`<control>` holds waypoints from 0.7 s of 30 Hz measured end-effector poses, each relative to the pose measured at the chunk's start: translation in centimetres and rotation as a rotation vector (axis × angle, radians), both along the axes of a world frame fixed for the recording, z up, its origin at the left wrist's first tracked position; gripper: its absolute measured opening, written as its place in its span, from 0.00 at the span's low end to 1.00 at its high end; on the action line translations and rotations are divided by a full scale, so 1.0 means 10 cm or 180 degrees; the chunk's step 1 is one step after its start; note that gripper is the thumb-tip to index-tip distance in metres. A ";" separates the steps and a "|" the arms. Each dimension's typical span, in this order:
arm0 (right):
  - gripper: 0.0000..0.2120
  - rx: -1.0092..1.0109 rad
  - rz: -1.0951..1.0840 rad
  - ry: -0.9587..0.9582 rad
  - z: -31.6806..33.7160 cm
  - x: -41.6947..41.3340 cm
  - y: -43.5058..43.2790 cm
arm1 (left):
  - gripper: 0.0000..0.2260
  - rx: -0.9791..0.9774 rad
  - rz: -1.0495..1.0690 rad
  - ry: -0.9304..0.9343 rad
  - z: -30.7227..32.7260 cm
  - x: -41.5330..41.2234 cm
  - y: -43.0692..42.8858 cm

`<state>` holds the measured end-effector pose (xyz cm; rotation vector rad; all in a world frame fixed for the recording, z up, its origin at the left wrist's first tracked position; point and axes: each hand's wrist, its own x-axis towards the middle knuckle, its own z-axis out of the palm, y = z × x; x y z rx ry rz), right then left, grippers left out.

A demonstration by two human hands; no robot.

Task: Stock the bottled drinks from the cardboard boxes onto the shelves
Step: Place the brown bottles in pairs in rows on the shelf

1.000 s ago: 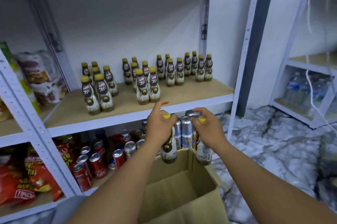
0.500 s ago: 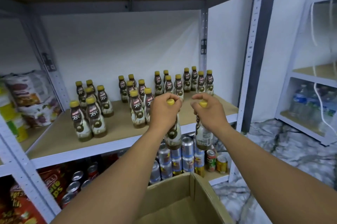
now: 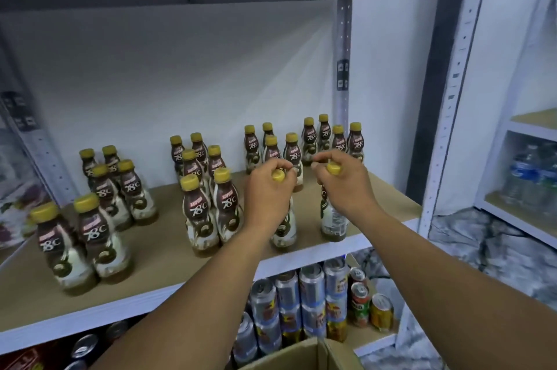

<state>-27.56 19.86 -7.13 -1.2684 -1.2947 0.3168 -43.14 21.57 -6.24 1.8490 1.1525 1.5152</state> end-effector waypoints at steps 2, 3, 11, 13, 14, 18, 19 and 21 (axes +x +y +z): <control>0.04 0.0022 0.0018 -0.0021 -0.04 0.04 0.13 | 0.03 0.0015 0.0007 -0.0060 -0.04 0.06 0.13; 0.04 0.0030 0.0022 -0.0017 -0.06 0.05 0.19 | 0.02 0.0032 0.0050 -0.0051 -0.06 0.09 0.21; 0.04 0.0051 0.0069 0.0049 -0.08 0.12 0.52 | 0.10 0.0192 0.0135 -0.0069 -0.12 0.20 0.53; 0.03 0.0019 0.0110 0.0077 -0.10 0.12 0.58 | 0.09 0.0230 0.0128 -0.0130 -0.14 0.21 0.56; 0.04 0.0021 0.0129 0.0084 -0.11 0.13 0.59 | 0.08 0.0227 0.0102 -0.0174 -0.15 0.21 0.56; 0.18 0.0019 0.0245 0.0022 -0.18 0.16 0.54 | 0.18 0.0025 0.0004 -0.0267 -0.23 0.17 0.56; 0.22 -0.0011 0.0291 -0.0005 -0.21 0.17 0.49 | 0.23 -0.0045 -0.0044 -0.0282 -0.27 0.16 0.55; 0.27 -0.0047 0.0403 -0.0033 -0.29 0.18 0.39 | 0.29 -0.0111 -0.0146 -0.0301 -0.36 0.13 0.49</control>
